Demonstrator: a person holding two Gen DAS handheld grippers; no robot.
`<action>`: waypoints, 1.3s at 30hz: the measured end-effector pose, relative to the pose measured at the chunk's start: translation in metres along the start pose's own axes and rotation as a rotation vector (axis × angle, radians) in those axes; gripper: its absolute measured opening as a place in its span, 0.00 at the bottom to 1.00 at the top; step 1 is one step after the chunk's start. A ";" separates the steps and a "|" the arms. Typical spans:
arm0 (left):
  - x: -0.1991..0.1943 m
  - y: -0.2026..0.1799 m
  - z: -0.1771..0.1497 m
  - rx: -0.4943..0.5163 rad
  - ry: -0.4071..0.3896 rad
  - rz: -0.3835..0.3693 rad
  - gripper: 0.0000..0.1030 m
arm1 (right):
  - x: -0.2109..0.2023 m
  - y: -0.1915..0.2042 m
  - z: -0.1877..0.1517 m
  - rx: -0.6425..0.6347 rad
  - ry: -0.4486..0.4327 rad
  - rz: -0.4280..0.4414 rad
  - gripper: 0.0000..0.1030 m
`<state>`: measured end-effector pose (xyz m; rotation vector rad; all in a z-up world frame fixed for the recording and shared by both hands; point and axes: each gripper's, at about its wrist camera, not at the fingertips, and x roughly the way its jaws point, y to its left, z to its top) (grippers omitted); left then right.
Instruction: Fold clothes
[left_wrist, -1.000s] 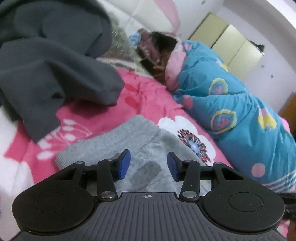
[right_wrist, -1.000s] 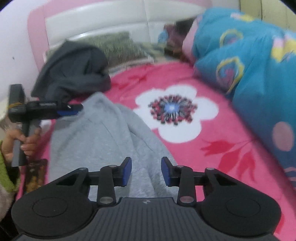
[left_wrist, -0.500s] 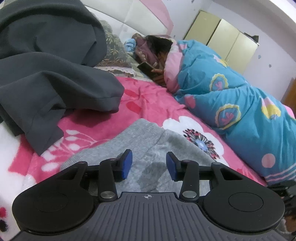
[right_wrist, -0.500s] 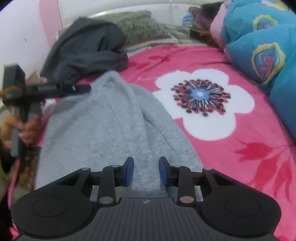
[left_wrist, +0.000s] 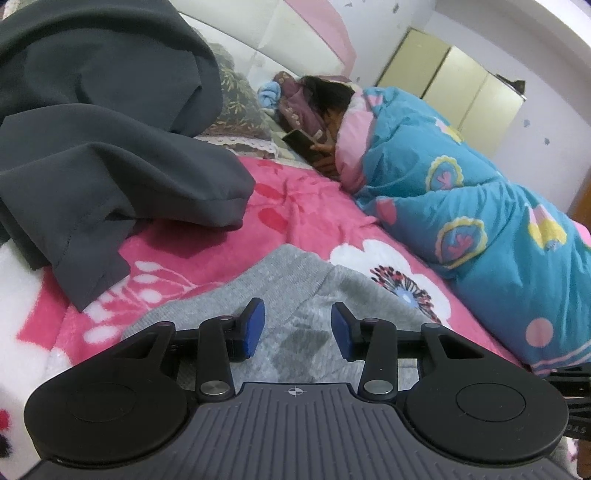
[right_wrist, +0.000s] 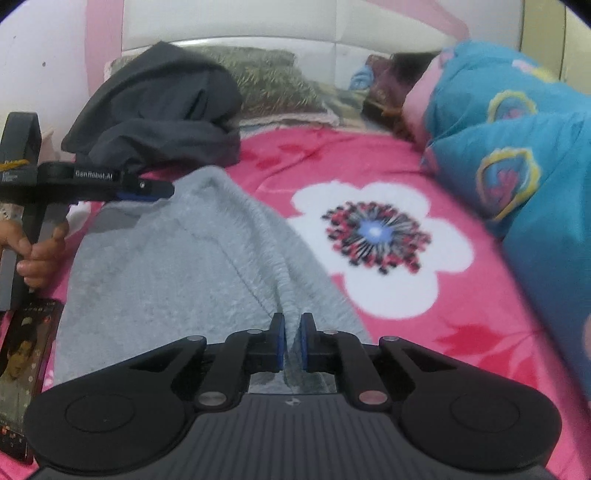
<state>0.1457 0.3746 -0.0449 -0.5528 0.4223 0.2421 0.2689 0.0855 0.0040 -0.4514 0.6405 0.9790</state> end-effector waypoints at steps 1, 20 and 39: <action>0.000 -0.001 0.001 -0.001 -0.001 0.004 0.40 | -0.003 -0.001 0.003 -0.002 -0.008 -0.013 0.07; 0.013 -0.016 0.002 0.075 0.007 0.071 0.40 | 0.026 -0.026 -0.011 -0.031 0.034 -0.111 0.34; 0.008 0.033 0.015 -0.205 -0.019 0.005 0.42 | 0.127 -0.010 0.069 0.223 0.033 0.113 0.21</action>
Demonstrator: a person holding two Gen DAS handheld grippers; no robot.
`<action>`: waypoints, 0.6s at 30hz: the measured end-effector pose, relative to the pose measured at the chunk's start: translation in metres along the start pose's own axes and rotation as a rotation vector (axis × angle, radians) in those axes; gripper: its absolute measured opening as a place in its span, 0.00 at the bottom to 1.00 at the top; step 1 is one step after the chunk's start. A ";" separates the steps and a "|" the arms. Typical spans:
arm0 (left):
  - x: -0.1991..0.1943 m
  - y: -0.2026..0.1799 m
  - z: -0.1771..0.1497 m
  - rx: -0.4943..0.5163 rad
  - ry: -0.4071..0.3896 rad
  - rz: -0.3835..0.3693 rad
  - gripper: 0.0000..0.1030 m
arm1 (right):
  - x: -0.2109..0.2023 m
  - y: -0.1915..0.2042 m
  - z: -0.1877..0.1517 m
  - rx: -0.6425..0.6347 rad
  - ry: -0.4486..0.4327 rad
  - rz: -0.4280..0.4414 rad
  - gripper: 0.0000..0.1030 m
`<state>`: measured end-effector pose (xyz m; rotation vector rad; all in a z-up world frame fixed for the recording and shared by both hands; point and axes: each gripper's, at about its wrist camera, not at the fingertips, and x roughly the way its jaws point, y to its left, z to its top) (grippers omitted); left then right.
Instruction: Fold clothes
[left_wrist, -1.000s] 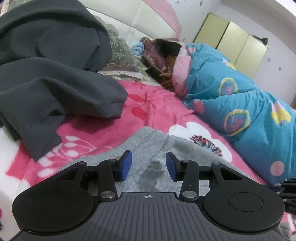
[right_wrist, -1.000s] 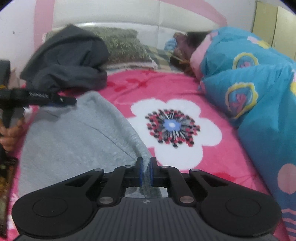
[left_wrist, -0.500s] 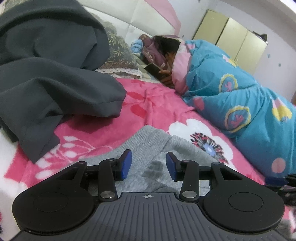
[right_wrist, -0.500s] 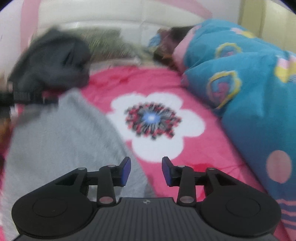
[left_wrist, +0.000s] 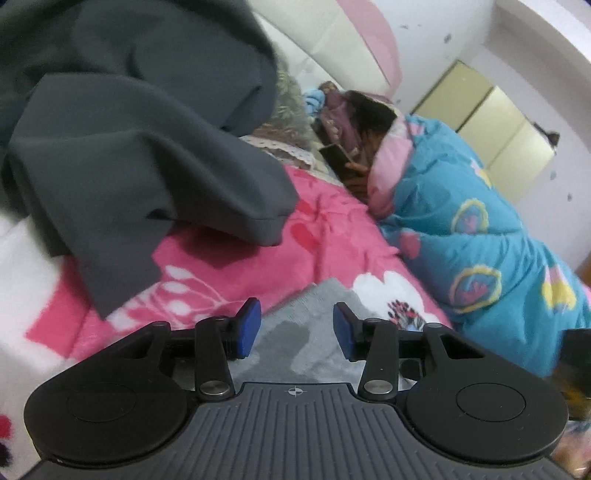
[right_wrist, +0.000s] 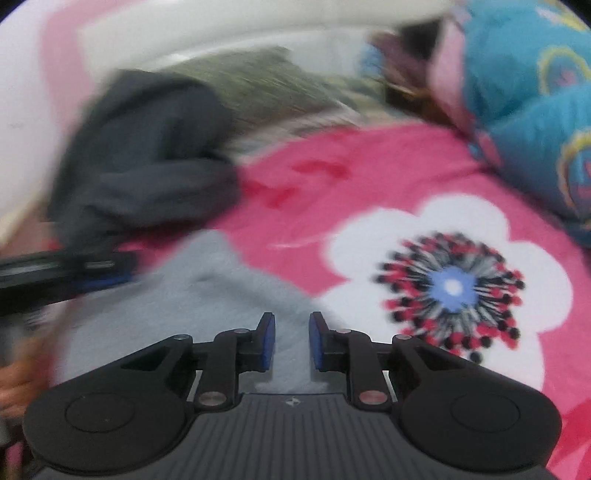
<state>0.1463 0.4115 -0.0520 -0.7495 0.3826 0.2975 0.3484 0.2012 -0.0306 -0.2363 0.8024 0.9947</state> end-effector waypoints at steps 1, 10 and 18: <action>-0.001 0.003 0.001 -0.012 -0.002 -0.004 0.42 | 0.011 -0.006 0.002 0.038 0.011 -0.035 0.21; -0.039 -0.007 0.005 -0.003 -0.082 -0.036 0.43 | -0.131 -0.092 -0.012 0.358 -0.120 -0.118 0.22; -0.067 -0.130 -0.052 0.115 0.054 -0.360 0.44 | -0.312 -0.097 -0.086 0.444 -0.195 -0.218 0.22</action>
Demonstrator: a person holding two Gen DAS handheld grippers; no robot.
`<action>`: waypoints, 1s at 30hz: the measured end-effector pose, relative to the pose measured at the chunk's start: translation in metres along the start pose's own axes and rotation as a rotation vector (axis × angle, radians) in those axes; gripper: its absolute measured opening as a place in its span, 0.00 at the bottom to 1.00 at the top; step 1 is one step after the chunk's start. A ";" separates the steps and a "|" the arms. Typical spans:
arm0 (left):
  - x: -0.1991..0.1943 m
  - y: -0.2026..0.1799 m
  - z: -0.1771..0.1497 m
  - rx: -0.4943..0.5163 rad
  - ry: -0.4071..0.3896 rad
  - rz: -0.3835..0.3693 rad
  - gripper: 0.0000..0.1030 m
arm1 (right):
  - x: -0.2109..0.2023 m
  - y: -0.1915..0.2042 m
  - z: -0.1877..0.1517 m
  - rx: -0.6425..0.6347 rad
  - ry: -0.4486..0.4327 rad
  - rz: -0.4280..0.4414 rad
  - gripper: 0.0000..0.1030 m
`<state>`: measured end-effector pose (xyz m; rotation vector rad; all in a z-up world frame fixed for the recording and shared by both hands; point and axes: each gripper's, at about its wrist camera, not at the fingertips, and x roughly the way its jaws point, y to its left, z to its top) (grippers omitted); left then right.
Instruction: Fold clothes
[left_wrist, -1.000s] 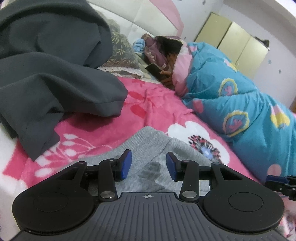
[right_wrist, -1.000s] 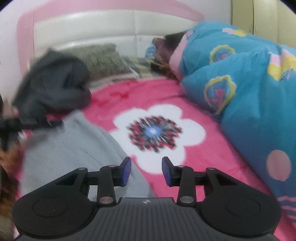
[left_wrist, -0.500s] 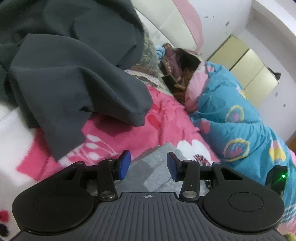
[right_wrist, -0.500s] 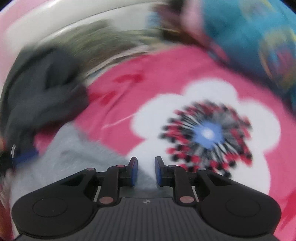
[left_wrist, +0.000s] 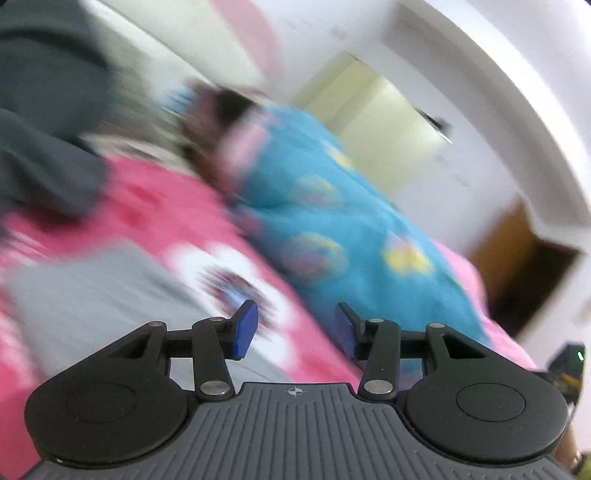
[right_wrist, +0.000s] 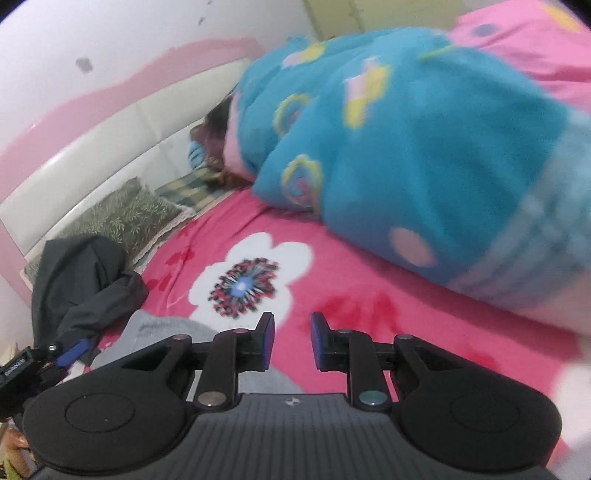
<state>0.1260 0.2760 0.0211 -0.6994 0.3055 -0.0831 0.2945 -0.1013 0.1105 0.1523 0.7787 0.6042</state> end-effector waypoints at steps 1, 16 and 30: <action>0.008 -0.018 -0.009 0.015 0.030 -0.036 0.44 | -0.011 -0.003 -0.005 0.000 0.006 -0.012 0.22; 0.097 -0.034 -0.097 0.068 0.305 0.163 0.43 | -0.157 -0.140 -0.116 0.169 -0.054 -0.426 0.35; 0.101 -0.043 -0.110 0.170 0.255 0.227 0.44 | -0.150 -0.104 -0.192 0.015 -0.014 -0.181 0.97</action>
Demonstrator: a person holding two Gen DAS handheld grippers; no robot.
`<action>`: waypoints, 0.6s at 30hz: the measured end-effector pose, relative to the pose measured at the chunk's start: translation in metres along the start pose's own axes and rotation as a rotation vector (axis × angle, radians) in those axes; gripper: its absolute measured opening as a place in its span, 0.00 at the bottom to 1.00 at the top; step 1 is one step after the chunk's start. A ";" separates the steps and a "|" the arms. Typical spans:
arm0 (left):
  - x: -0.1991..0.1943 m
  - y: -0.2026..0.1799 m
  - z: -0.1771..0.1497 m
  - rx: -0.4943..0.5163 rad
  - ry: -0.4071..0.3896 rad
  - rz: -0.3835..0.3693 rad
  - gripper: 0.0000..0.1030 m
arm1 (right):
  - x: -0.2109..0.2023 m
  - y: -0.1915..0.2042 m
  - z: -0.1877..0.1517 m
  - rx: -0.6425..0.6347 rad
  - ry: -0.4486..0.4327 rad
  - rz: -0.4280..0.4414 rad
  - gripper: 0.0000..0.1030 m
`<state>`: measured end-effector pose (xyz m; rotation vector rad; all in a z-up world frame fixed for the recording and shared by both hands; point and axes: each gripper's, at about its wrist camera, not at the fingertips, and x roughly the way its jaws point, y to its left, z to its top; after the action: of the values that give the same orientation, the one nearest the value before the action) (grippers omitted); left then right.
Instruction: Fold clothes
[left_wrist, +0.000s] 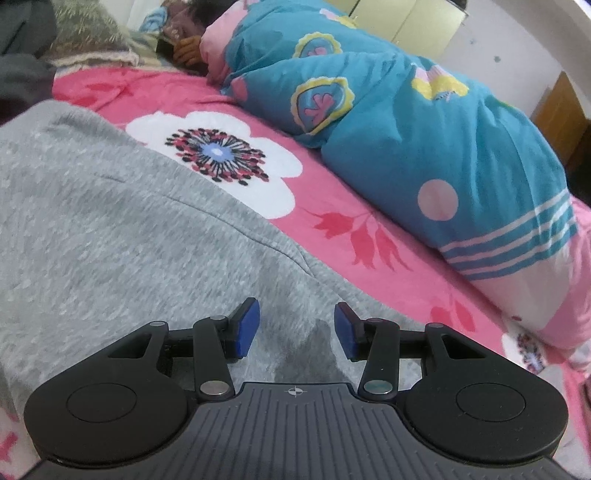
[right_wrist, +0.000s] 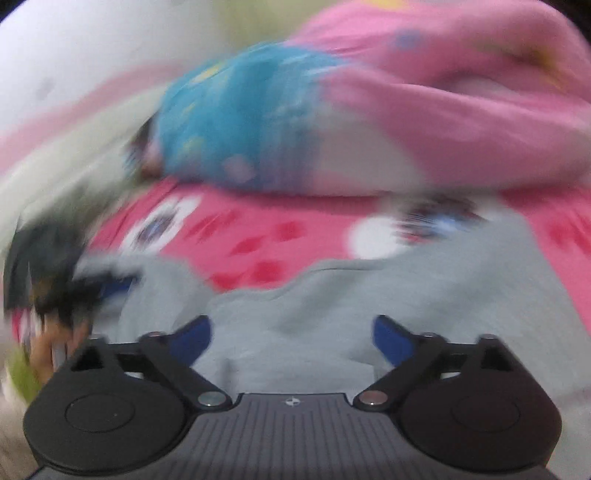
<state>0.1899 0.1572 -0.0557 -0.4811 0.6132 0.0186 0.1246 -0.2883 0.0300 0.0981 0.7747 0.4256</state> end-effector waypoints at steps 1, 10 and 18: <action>0.000 -0.001 -0.001 0.008 -0.003 0.004 0.44 | 0.010 0.015 0.000 -0.076 0.031 0.004 0.97; 0.001 -0.001 0.001 -0.006 -0.001 0.008 0.44 | -0.001 0.066 -0.039 -0.160 0.151 -0.002 0.10; 0.002 -0.003 0.002 -0.033 -0.001 0.028 0.44 | -0.006 0.169 -0.106 -0.285 0.214 0.401 0.10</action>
<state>0.1929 0.1552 -0.0539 -0.5041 0.6191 0.0557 -0.0100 -0.1445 -0.0012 -0.0616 0.8981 0.9345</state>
